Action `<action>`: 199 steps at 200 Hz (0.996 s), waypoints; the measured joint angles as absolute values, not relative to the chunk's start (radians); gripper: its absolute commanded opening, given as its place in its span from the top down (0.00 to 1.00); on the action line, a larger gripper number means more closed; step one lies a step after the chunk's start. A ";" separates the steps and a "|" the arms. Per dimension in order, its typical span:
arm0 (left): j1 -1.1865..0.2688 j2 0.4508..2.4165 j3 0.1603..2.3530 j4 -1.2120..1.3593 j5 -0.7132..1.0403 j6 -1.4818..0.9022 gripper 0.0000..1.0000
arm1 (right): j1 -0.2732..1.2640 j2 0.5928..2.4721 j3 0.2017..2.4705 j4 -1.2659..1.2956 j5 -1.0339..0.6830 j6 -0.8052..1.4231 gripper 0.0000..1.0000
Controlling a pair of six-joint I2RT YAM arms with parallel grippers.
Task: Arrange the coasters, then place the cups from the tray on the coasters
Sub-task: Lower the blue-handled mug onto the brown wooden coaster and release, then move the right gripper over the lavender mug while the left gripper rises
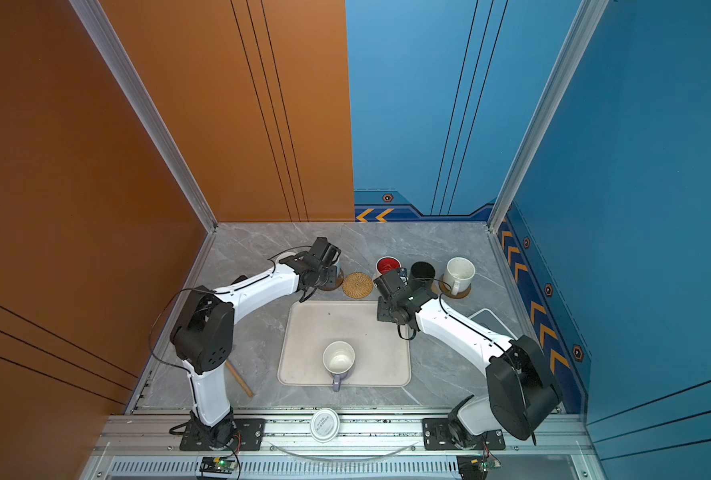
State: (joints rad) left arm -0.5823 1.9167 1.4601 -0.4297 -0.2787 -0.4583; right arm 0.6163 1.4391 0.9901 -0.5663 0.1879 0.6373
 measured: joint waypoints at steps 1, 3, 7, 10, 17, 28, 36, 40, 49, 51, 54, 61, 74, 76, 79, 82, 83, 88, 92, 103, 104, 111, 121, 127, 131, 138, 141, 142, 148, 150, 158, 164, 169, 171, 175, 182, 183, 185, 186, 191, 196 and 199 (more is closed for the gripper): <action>-0.582 1.917 1.460 -0.430 -0.279 -0.458 0.64 | 0.617 1.439 0.991 -0.567 0.188 0.637 0.32; -0.582 1.916 1.460 -0.429 -0.279 -0.459 0.64 | 0.619 1.439 0.991 -0.568 0.190 0.637 0.32; -0.582 1.914 1.459 -0.430 -0.279 -0.459 0.64 | 0.622 1.439 0.992 -0.569 0.192 0.637 0.32; -0.582 1.912 1.457 -0.430 -0.279 -0.459 0.64 | 0.625 1.439 0.994 -0.572 0.195 0.637 0.32; -0.582 1.905 1.453 -0.430 -0.279 -0.459 0.64 | 0.633 1.439 0.999 -0.579 0.202 0.637 0.32; -0.582 1.886 1.443 -0.432 -0.279 -0.459 0.64 | 0.649 1.439 1.012 -0.593 0.213 0.637 0.32; -0.582 1.869 1.435 -0.434 -0.280 -0.459 0.64 | 0.660 1.438 1.023 -0.601 0.221 0.637 0.32; -0.582 1.859 1.430 -0.434 -0.281 -0.459 0.64 | 0.666 1.438 1.028 -0.606 0.224 0.637 0.32; -0.582 1.834 1.420 -0.434 -0.284 -0.459 0.63 | 0.682 1.436 1.042 -0.619 0.238 0.638 0.32; -0.582 1.829 1.418 -0.434 -0.284 -0.459 0.63 | 0.685 1.436 1.044 -0.620 0.241 0.637 0.32; -0.582 1.818 1.414 -0.434 -0.285 -0.459 0.63 | 0.692 1.434 1.048 -0.625 0.243 0.638 0.32; -0.582 1.796 1.404 -0.434 -0.287 -0.459 0.64 | 0.708 1.430 1.058 -0.638 0.255 0.638 0.32; -0.582 1.759 1.386 -0.434 -0.291 -0.460 0.63 | 0.744 1.419 1.074 -0.663 0.273 0.645 0.32; -0.582 1.753 1.382 -0.434 -0.291 -0.460 0.63 | 0.749 1.417 1.076 -0.665 0.275 0.646 0.32; -0.582 1.744 1.378 -0.433 -0.292 -0.460 0.63 | 0.757 1.414 1.079 -0.669 0.278 0.648 0.32; -0.582 1.736 1.374 -0.433 -0.293 -0.460 0.63 | 0.768 1.409 1.082 -0.673 0.282 0.650 0.32; -0.582 1.732 1.372 -0.433 -0.294 -0.460 0.63 | 0.770 1.408 1.083 -0.675 0.283 0.651 0.32; -0.582 1.719 1.365 -0.433 -0.295 -0.460 0.63 | 0.786 1.401 1.088 -0.683 0.290 0.656 0.32; -0.582 1.709 1.359 -0.432 -0.295 -0.460 0.63 | 0.797 1.396 1.090 -0.689 0.293 0.658 0.32; -0.583 1.681 1.340 -0.427 -0.299 -0.464 0.57 | 0.833 1.383 1.096 -0.704 0.304 0.672 0.32; -0.583 1.679 1.339 -0.427 -0.299 -0.465 0.56 | 0.838 1.381 1.097 -0.706 0.305 0.673 0.32; -0.583 1.658 1.323 -0.423 -0.299 -0.467 0.56 | 0.859 1.375 1.098 -0.715 0.316 0.683 0.32; -0.583 1.630 1.303 -0.420 -0.302 -0.468 0.55 | 0.895 1.370 1.099 -0.731 0.328 0.704 0.32; -0.583 1.614 1.290 -0.418 -0.303 -0.468 0.54 | 0.915 1.369 1.099 -0.739 0.339 0.716 0.32; -0.583 1.603 1.282 -0.416 -0.303 -0.469 0.54 | 0.929 1.369 1.099 -0.744 0.345 0.725 0.32; -0.583 1.585 1.269 -0.414 -0.303 -0.471 0.52 | 0.951 1.369 1.099 -0.753 0.349 0.739 0.32; -0.583 1.574 1.263 -0.414 -0.304 -0.470 0.51 | 0.963 1.369 1.099 -0.757 0.351 0.747 0.32; -0.583 1.573 1.262 -0.413 -0.304 -0.471 0.51 | 0.966 1.369 1.099 -0.757 0.352 0.749 0.32; -0.583 1.556 1.250 -0.412 -0.305 -0.471 0.49 | 0.985 1.369 1.099 -0.764 0.356 0.764 0.32; -0.583 1.551 1.246 -0.410 -0.306 -0.473 0.49 | 0.989 1.369 1.099 -0.765 0.357 0.766 0.32; -0.583 1.529 1.232 -0.408 -0.307 -0.476 0.48 | 1.014 1.370 1.099 -0.773 0.364 0.785 0.32; -0.583 1.512 1.220 -0.407 -0.307 -0.477 0.47 | 1.032 1.371 1.099 -0.778 0.366 0.799 0.32; -0.583 1.498 1.212 -0.406 -0.307 -0.477 0.47 | 1.047 1.373 1.099 -0.783 0.369 0.813 0.32; -0.583 1.493 1.209 -0.406 -0.307 -0.479 0.46 | 1.052 1.374 1.099 -0.786 0.370 0.817 0.32; -0.584 1.482 1.202 -0.406 -0.307 -0.479 0.46 | 1.065 1.375 1.099 -0.788 0.371 0.831 0.32; -0.586 1.465 1.190 -0.405 -0.307 -0.479 0.46 | 1.084 1.379 1.099 -0.794 0.372 0.849 0.32; -0.586 1.463 1.189 -0.404 -0.308 -0.479 0.46 | 1.088 1.379 1.099 -0.795 0.372 0.853 0.32; -0.587 1.458 1.185 -0.404 -0.308 -0.479 0.45 | 1.092 1.380 1.098 -0.796 0.372 0.857 0.32; -0.587 1.456 1.184 -0.404 -0.308 -0.479 0.45 | 1.096 1.381 1.098 -0.797 0.372 0.861 0.32; -0.587 1.443 1.173 -0.401 -0.310 -0.479 0.45 | 1.110 1.384 1.098 -0.800 0.372 0.874 0.32; -0.588 1.431 1.163 -0.399 -0.311 -0.480 0.45 | 1.125 1.388 1.098 -0.802 0.372 0.890 0.32; -0.588 1.425 1.157 -0.398 -0.311 -0.480 0.44 | 1.133 1.390 1.098 -0.804 0.372 0.896 0.32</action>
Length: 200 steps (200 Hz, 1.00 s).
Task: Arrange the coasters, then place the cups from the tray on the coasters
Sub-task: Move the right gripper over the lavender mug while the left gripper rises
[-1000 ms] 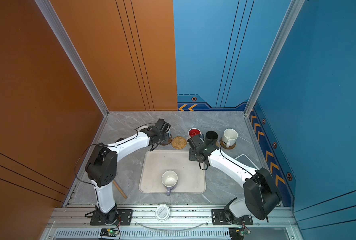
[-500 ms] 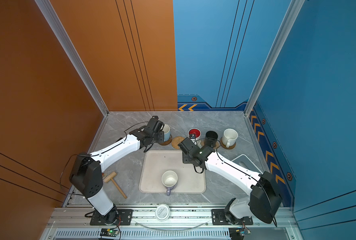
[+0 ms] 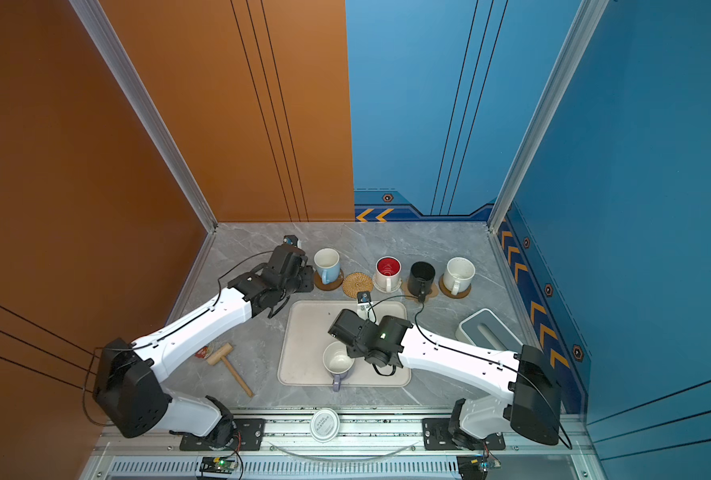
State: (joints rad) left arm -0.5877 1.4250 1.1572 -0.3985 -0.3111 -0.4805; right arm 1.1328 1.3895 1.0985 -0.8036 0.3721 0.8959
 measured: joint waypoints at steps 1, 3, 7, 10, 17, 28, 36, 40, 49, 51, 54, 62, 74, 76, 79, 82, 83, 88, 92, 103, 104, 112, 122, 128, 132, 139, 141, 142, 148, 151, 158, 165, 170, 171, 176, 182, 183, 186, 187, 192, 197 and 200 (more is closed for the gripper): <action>-0.588 1.422 1.155 -0.399 -0.311 -0.481 0.44 | 1.135 1.390 1.098 -0.804 0.372 0.898 0.32; -0.588 1.418 1.150 -0.398 -0.312 -0.482 0.44 | 1.141 1.392 1.098 -0.804 0.372 0.905 0.32; -0.589 1.409 1.143 -0.398 -0.313 -0.483 0.44 | 1.152 1.395 1.098 -0.805 0.372 0.916 0.32; -0.590 1.405 1.138 -0.398 -0.314 -0.484 0.44 | 1.160 1.398 1.098 -0.805 0.372 0.924 0.32; -0.590 1.394 1.127 -0.396 -0.314 -0.487 0.44 | 1.175 1.404 1.098 -0.805 0.372 0.941 0.32; -0.590 1.381 1.112 -0.392 -0.314 -0.490 0.44 | 1.196 1.414 1.098 -0.805 0.372 0.967 0.32; -0.590 1.374 1.103 -0.392 -0.314 -0.491 0.44 | 1.210 1.422 1.097 -0.805 0.372 0.986 0.32; -0.590 1.370 1.098 -0.391 -0.314 -0.491 0.44 | 1.216 1.425 1.097 -0.805 0.372 0.992 0.32; -0.590 1.362 1.089 -0.391 -0.313 -0.491 0.43 | 1.229 1.433 1.097 -0.808 0.372 1.011 0.32; -0.591 1.361 1.086 -0.390 -0.314 -0.491 0.43 | 1.233 1.436 1.097 -0.809 0.372 1.016 0.32; -0.591 1.358 1.082 -0.389 -0.313 -0.492 0.43 | 1.237 1.438 1.097 -0.810 0.372 1.021 0.32; -0.591 1.352 1.076 -0.389 -0.313 -0.494 0.43 | 1.249 1.445 1.097 -0.811 0.372 1.036 0.32; -0.591 1.343 1.068 -0.388 -0.313 -0.494 0.43 | 1.267 1.454 1.097 -0.812 0.372 1.057 0.32; -0.591 1.341 1.067 -0.387 -0.313 -0.494 0.43 | 1.271 1.456 1.097 -0.812 0.372 1.061 0.32; -0.591 1.339 1.066 -0.387 -0.313 -0.494 0.43 | 1.275 1.457 1.097 -0.812 0.372 1.066 0.32; -0.591 1.336 1.065 -0.387 -0.313 -0.494 0.43 | 1.279 1.458 1.097 -0.812 0.372 1.072 0.32; -0.591 1.335 1.064 -0.387 -0.313 -0.494 0.43 | 1.281 1.459 1.097 -0.812 0.373 1.075 0.32; -0.591 1.331 1.062 -0.387 -0.313 -0.494 0.43 | 1.288 1.460 1.097 -0.812 0.373 1.082 0.32; -0.591 1.328 1.061 -0.385 -0.313 -0.494 0.43 | 1.294 1.460 1.096 -0.812 0.373 1.088 0.32; -0.591 1.318 1.058 -0.384 -0.313 -0.494 0.42 | 1.308 1.460 1.097 -0.812 0.374 1.105 0.33; -0.591 1.316 1.058 -0.384 -0.313 -0.494 0.42 | 1.309 1.460 1.096 -0.812 0.374 1.106 0.33; -0.591 1.309 1.054 -0.381 -0.313 -0.494 0.42 | 1.319 1.460 1.096 -0.812 0.377 1.118 0.33; -0.591 1.299 1.052 -0.381 -0.312 -0.494 0.42 | 1.329 1.461 1.096 -0.812 0.380 1.129 0.34; -0.591 1.293 1.050 -0.380 -0.311 -0.494 0.42 | 1.335 1.461 1.096 -0.812 0.380 1.134 0.35; -0.591 1.290 1.049 -0.378 -0.310 -0.494 0.42 | 1.338 1.461 1.096 -0.812 0.380 1.137 0.35; -0.591 1.285 1.045 -0.372 -0.310 -0.494 0.42 | 1.344 1.463 1.096 -0.812 0.380 1.143 0.35; -0.591 1.283 1.043 -0.369 -0.310 -0.494 0.42 | 1.346 1.463 1.096 -0.812 0.379 1.144 0.35; -0.591 1.283 1.042 -0.369 -0.310 -0.494 0.42 | 1.347 1.464 1.096 -0.812 0.379 1.145 0.35; -0.591 1.277 1.034 -0.364 -0.310 -0.494 0.42 | 1.351 1.467 1.096 -0.812 0.379 1.148 0.35; -0.591 1.275 1.030 -0.363 -0.310 -0.494 0.42 | 1.354 1.469 1.096 -0.812 0.379 1.150 0.35; -0.591 1.271 1.021 -0.363 -0.310 -0.494 0.42 | 1.361 1.475 1.096 -0.812 0.378 1.153 0.35; -0.591 1.269 1.013 -0.363 -0.310 -0.494 0.42 | 1.365 1.481 1.096 -0.812 0.377 1.154 0.36; -0.591 1.268 1.008 -0.363 -0.310 -0.495 0.42 | 1.370 1.486 1.096 -0.812 0.375 1.155 0.36; -0.591 1.267 1.008 -0.363 -0.310 -0.494 0.42 | 1.370 1.487 1.096 -0.812 0.373 1.155 0.36; -0.591 1.266 1.003 -0.363 -0.310 -0.494 0.41 | 1.374 1.492 1.096 -0.812 0.370 1.158 0.36; -0.591 1.265 0.999 -0.363 -0.310 -0.494 0.41 | 1.378 1.497 1.096 -0.812 0.369 1.161 0.36; -0.591 1.265 0.998 -0.363 -0.310 -0.494 0.41 | 1.378 1.498 1.096 -0.812 0.368 1.161 0.36; -0.591 1.264 0.996 -0.363 -0.310 -0.494 0.41 | 1.381 1.501 1.096 -0.812 0.367 1.163 0.36; -0.591 1.264 0.996 -0.363 -0.310 -0.494 0.41 | 1.382 1.501 1.096 -0.812 0.367 1.163 0.36; -0.591 1.262 0.994 -0.363 -0.310 -0.495 0.41 | 1.385 1.505 1.096 -0.812 0.363 1.168 0.36; -0.591 1.259 0.993 -0.363 -0.310 -0.495 0.40 | 1.388 1.507 1.096 -0.812 0.362 1.170 0.36; -0.591 1.258 0.992 -0.363 -0.310 -0.495 0.40 | 1.390 1.509 1.096 -0.812 0.360 1.173 0.36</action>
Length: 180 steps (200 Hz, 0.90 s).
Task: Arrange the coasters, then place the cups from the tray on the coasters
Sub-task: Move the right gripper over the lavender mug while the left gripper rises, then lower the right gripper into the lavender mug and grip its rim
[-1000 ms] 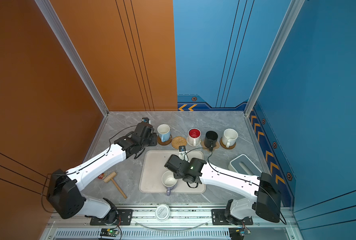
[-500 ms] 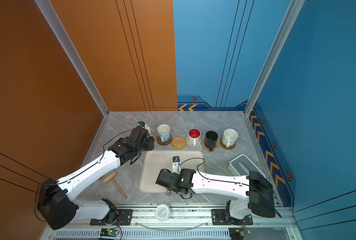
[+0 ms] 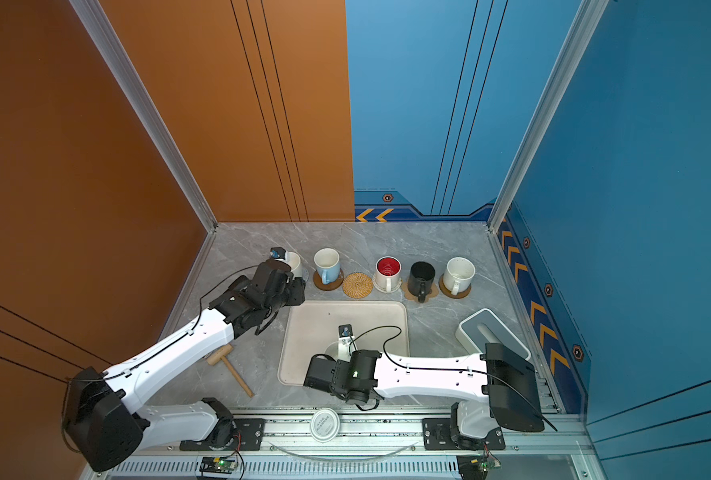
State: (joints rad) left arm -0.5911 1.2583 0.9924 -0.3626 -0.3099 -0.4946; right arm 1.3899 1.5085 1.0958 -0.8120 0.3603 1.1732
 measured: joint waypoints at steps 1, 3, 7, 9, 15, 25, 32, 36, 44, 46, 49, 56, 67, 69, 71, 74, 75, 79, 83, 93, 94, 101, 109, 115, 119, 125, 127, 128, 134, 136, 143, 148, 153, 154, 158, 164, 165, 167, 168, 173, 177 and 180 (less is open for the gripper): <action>-0.591 1.258 0.992 -0.363 -0.310 -0.495 0.40 | 1.390 1.509 1.096 -0.812 0.360 1.173 0.36; -0.591 1.257 0.992 -0.363 -0.310 -0.495 0.40 | 1.392 1.510 1.096 -0.812 0.360 1.174 0.36; -0.591 1.254 0.991 -0.363 -0.310 -0.495 0.40 | 1.394 1.511 1.096 -0.812 0.358 1.177 0.36; -0.591 1.253 0.991 -0.363 -0.310 -0.495 0.40 | 1.395 1.512 1.096 -0.812 0.356 1.178 0.36; -0.591 1.248 0.989 -0.362 -0.310 -0.495 0.40 | 1.397 1.515 1.096 -0.812 0.352 1.180 0.36; -0.591 1.243 0.987 -0.363 -0.310 -0.495 0.40 | 1.401 1.520 1.096 -0.812 0.343 1.180 0.37; -0.591 1.242 0.987 -0.362 -0.310 -0.495 0.40 | 1.402 1.525 1.096 -0.812 0.339 1.180 0.37; -0.591 1.242 0.987 -0.362 -0.310 -0.495 0.40 | 1.402 1.528 1.096 -0.812 0.337 1.180 0.37; -0.591 1.242 0.987 -0.362 -0.310 -0.495 0.40 | 1.402 1.536 1.096 -0.812 0.332 1.180 0.37; -0.591 1.242 0.987 -0.362 -0.310 -0.495 0.40 | 1.402 1.537 1.096 -0.812 0.332 1.180 0.37; -0.591 1.242 0.987 -0.362 -0.310 -0.495 0.40 | 1.402 1.541 1.096 -0.812 0.330 1.180 0.37; -0.591 1.242 0.987 -0.362 -0.310 -0.495 0.40 | 1.402 1.549 1.096 -0.812 0.324 1.180 0.37; -0.591 1.242 0.987 -0.362 -0.310 -0.495 0.40 | 1.402 1.561 1.100 -0.810 0.316 1.180 0.37; -0.591 1.242 0.986 -0.362 -0.310 -0.495 0.40 | 1.402 1.564 1.102 -0.810 0.315 1.180 0.37; -0.591 1.242 0.986 -0.363 -0.310 -0.495 0.40 | 1.402 1.565 1.103 -0.810 0.315 1.180 0.37; -0.591 1.242 0.986 -0.363 -0.310 -0.495 0.40 | 1.402 1.568 1.105 -0.810 0.314 1.180 0.37; -0.591 1.242 0.986 -0.363 -0.310 -0.495 0.40 | 1.402 1.570 1.105 -0.810 0.313 1.179 0.37; -0.591 1.242 0.986 -0.362 -0.310 -0.495 0.39 | 1.402 1.573 1.107 -0.811 0.310 1.179 0.37; -0.591 1.242 0.986 -0.362 -0.310 -0.495 0.39 | 1.402 1.578 1.108 -0.811 0.310 1.179 0.38; -0.591 1.242 0.986 -0.362 -0.310 -0.495 0.39 | 1.402 1.587 1.109 -0.811 0.303 1.179 0.38; -0.591 1.242 0.986 -0.362 -0.310 -0.495 0.39 | 1.402 1.589 1.109 -0.811 0.302 1.179 0.38; -0.591 1.242 0.985 -0.362 -0.310 -0.495 0.39 | 1.402 1.595 1.110 -0.812 0.296 1.179 0.38; -0.591 1.242 0.985 -0.362 -0.310 -0.495 0.39 | 1.402 1.602 1.110 -0.812 0.290 1.179 0.39; -0.591 1.242 0.984 -0.362 -0.310 -0.495 0.39 | 1.402 1.607 1.110 -0.812 0.287 1.178 0.40; -0.591 1.242 0.984 -0.362 -0.310 -0.495 0.40 | 1.402 1.609 1.110 -0.812 0.286 1.178 0.40; -0.591 1.242 0.984 -0.362 -0.310 -0.495 0.40 | 1.401 1.612 1.110 -0.812 0.284 1.176 0.40; -0.591 1.242 0.984 -0.362 -0.310 -0.495 0.40 | 1.401 1.613 1.110 -0.812 0.283 1.177 0.41; -0.591 1.242 0.984 -0.362 -0.310 -0.495 0.39 | 1.401 1.613 1.110 -0.812 0.283 1.177 0.41; -0.591 1.242 0.983 -0.362 -0.310 -0.495 0.39 | 1.399 1.617 1.110 -0.812 0.281 1.176 0.42; -0.591 1.242 0.983 -0.362 -0.310 -0.495 0.39 | 1.399 1.617 1.110 -0.812 0.280 1.176 0.42; -0.591 1.242 0.982 -0.362 -0.310 -0.495 0.40 | 1.397 1.620 1.110 -0.812 0.277 1.176 0.43; -0.591 1.242 0.982 -0.362 -0.310 -0.495 0.40 | 1.394 1.621 1.110 -0.812 0.272 1.176 0.44; -0.591 1.242 0.982 -0.362 -0.310 -0.495 0.39 | 1.391 1.621 1.110 -0.812 0.269 1.177 0.44; -0.591 1.242 0.982 -0.362 -0.310 -0.495 0.39 | 1.390 1.621 1.110 -0.812 0.268 1.176 0.45; -0.591 1.242 0.982 -0.362 -0.310 -0.495 0.40 | 1.387 1.621 1.110 -0.812 0.265 1.177 0.45; -0.591 1.242 0.982 -0.362 -0.310 -0.495 0.40 | 1.383 1.621 1.110 -0.812 0.265 1.176 0.45; -0.591 1.242 0.982 -0.362 -0.310 -0.495 0.40 | 1.382 1.621 1.110 -0.812 0.265 1.176 0.45; -0.591 1.242 0.982 -0.362 -0.310 -0.495 0.39 | 1.381 1.621 1.110 -0.812 0.265 1.176 0.45; -0.591 1.242 0.982 -0.362 -0.310 -0.495 0.40 | 1.380 1.621 1.110 -0.812 0.265 1.176 0.45; -0.591 1.242 0.982 -0.362 -0.310 -0.495 0.40 | 1.377 1.621 1.110 -0.812 0.265 1.176 0.46; -0.591 1.242 0.982 -0.362 -0.310 -0.495 0.39 | 1.375 1.621 1.110 -0.812 0.265 1.176 0.46; -0.591 1.242 0.982 -0.362 -0.310 -0.495 0.39 | 1.374 1.621 1.110 -0.812 0.265 1.176 0.46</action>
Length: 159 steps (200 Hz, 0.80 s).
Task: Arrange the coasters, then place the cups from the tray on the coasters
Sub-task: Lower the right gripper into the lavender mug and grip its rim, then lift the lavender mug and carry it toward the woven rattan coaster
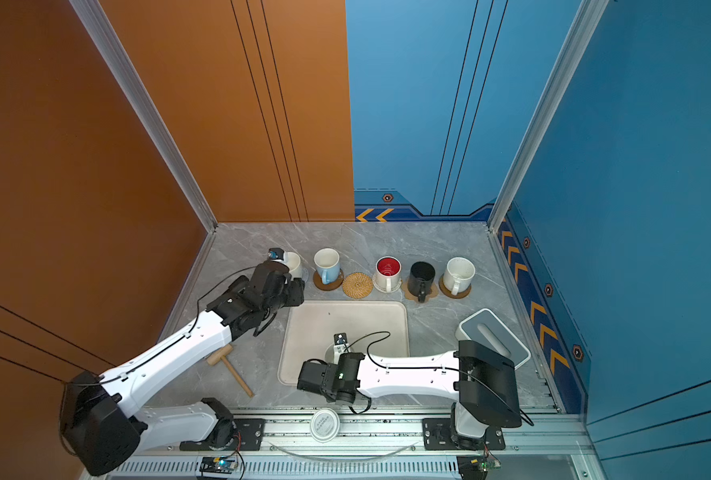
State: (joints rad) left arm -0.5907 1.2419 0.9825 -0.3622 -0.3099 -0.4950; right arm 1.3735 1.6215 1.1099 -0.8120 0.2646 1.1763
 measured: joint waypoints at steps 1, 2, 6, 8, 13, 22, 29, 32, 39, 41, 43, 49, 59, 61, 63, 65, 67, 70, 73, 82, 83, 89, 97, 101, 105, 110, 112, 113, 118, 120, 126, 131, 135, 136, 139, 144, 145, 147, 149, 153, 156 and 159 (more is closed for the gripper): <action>-0.591 1.242 0.982 -0.362 -0.310 -0.495 0.39 | 1.373 1.621 1.110 -0.812 0.265 1.176 0.46; -0.591 1.242 0.982 -0.362 -0.310 -0.495 0.39 | 1.372 1.621 1.110 -0.812 0.265 1.176 0.46; -0.591 1.242 0.982 -0.362 -0.310 -0.495 0.40 | 1.370 1.621 1.110 -0.812 0.265 1.176 0.46; -0.591 1.242 0.982 -0.362 -0.310 -0.495 0.39 | 1.369 1.621 1.110 -0.812 0.265 1.176 0.46; -0.591 1.243 0.982 -0.362 -0.310 -0.495 0.40 | 1.366 1.621 1.110 -0.812 0.265 1.176 0.46; -0.591 1.244 0.982 -0.362 -0.310 -0.497 0.39 | 1.361 1.621 1.110 -0.812 0.265 1.176 0.47; -0.591 1.245 0.982 -0.362 -0.310 -0.498 0.39 | 1.357 1.621 1.110 -0.812 0.265 1.175 0.47; -0.591 1.245 0.982 -0.362 -0.310 -0.498 0.39 | 1.356 1.621 1.110 -0.812 0.265 1.174 0.47; -0.591 1.246 0.982 -0.362 -0.310 -0.498 0.39 | 1.352 1.621 1.110 -0.812 0.265 1.170 0.47; -0.591 1.247 0.982 -0.362 -0.310 -0.498 0.39 | 1.352 1.622 1.110 -0.812 0.265 1.168 0.47; -0.591 1.248 0.982 -0.362 -0.310 -0.498 0.39 | 1.351 1.622 1.110 -0.812 0.264 1.168 0.47; -0.591 1.249 0.982 -0.362 -0.310 -0.498 0.39 | 1.349 1.623 1.110 -0.812 0.264 1.165 0.48; -0.591 1.251 0.982 -0.362 -0.310 -0.498 0.39 | 1.347 1.628 1.112 -0.813 0.262 1.161 0.50; -0.591 1.251 0.982 -0.362 -0.310 -0.498 0.39 | 1.347 1.628 1.113 -0.812 0.262 1.159 0.50; -0.591 1.252 0.982 -0.362 -0.310 -0.498 0.39 | 1.347 1.630 1.114 -0.812 0.262 1.158 0.51; -0.591 1.253 0.982 -0.362 -0.310 -0.498 0.39 | 1.347 1.632 1.115 -0.812 0.262 1.156 0.52; -0.591 1.253 0.982 -0.362 -0.310 -0.498 0.39 | 1.347 1.633 1.116 -0.812 0.261 1.156 0.52; -0.591 1.253 0.982 -0.362 -0.310 -0.498 0.39 | 1.347 1.636 1.117 -0.812 0.261 1.153 0.53; -0.591 1.254 0.982 -0.362 -0.310 -0.498 0.39 | 1.347 1.638 1.118 -0.812 0.260 1.153 0.54; -0.591 1.256 0.982 -0.362 -0.310 -0.498 0.39 | 1.347 1.644 1.121 -0.812 0.258 1.149 0.56; -0.591 1.256 0.982 -0.362 -0.310 -0.498 0.39 | 1.347 1.645 1.121 -0.812 0.258 1.148 0.56; -0.591 1.257 0.982 -0.362 -0.310 -0.498 0.39 | 1.346 1.649 1.122 -0.812 0.257 1.145 0.57; -0.591 1.258 0.982 -0.362 -0.310 -0.498 0.39 | 1.346 1.652 1.123 -0.812 0.255 1.143 0.59; -0.591 1.258 0.982 -0.362 -0.310 -0.498 0.39 | 1.345 1.652 1.123 -0.812 0.255 1.142 0.59; -0.591 1.258 0.982 -0.362 -0.310 -0.498 0.39 | 1.345 1.653 1.123 -0.812 0.254 1.142 0.60; -0.590 1.259 0.982 -0.362 -0.310 -0.498 0.39 | 1.344 1.653 1.123 -0.812 0.253 1.141 0.61; -0.590 1.259 0.982 -0.362 -0.310 -0.498 0.39 | 1.344 1.653 1.123 -0.812 0.253 1.141 0.61; -0.590 1.259 0.982 -0.362 -0.310 -0.498 0.39 | 1.344 1.653 1.123 -0.812 0.253 1.142 0.61; -0.590 1.259 0.982 -0.362 -0.310 -0.498 0.39 | 1.343 1.654 1.123 -0.812 0.252 1.140 0.61; -0.590 1.259 0.982 -0.362 -0.310 -0.498 0.39 | 1.342 1.654 1.123 -0.812 0.250 1.141 0.61; -0.590 1.259 0.982 -0.362 -0.310 -0.498 0.39 | 1.341 1.654 1.123 -0.812 0.247 1.141 0.61; -0.590 1.259 0.982 -0.362 -0.310 -0.498 0.39 | 1.340 1.654 1.123 -0.812 0.246 1.141 0.61; -0.590 1.259 0.982 -0.362 -0.310 -0.498 0.39 | 1.338 1.654 1.123 -0.812 0.245 1.141 0.61; -0.590 1.259 0.982 -0.362 -0.310 -0.498 0.39 | 1.338 1.654 1.123 -0.812 0.244 1.141 0.62; -0.590 1.259 0.982 -0.362 -0.310 -0.498 0.39 | 1.338 1.654 1.123 -0.812 0.243 1.141 0.62; -0.589 1.259 0.982 -0.362 -0.310 -0.498 0.39 | 1.336 1.654 1.123 -0.812 0.240 1.141 0.62; -0.589 1.259 0.982 -0.362 -0.310 -0.498 0.39 | 1.336 1.654 1.123 -0.812 0.240 1.141 0.62; -0.589 1.259 0.982 -0.362 -0.310 -0.498 0.39 | 1.336 1.654 1.123 -0.812 0.239 1.141 0.62; -0.589 1.259 0.982 -0.362 -0.310 -0.498 0.39 | 1.335 1.654 1.123 -0.812 0.239 1.141 0.62; -0.589 1.259 0.982 -0.362 -0.310 -0.498 0.39 | 1.335 1.654 1.123 -0.812 0.238 1.141 0.63; -0.589 1.259 0.982 -0.362 -0.310 -0.498 0.39 | 1.335 1.654 1.123 -0.812 0.238 1.141 0.63; -0.589 1.259 0.982 -0.362 -0.310 -0.498 0.39 | 1.335 1.654 1.123 -0.812 0.238 1.141 0.63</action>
State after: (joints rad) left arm -0.5888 1.2587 0.9825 -0.3622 -0.3099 -0.4980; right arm 1.3346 1.6535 1.1229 -0.8124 0.2379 1.1408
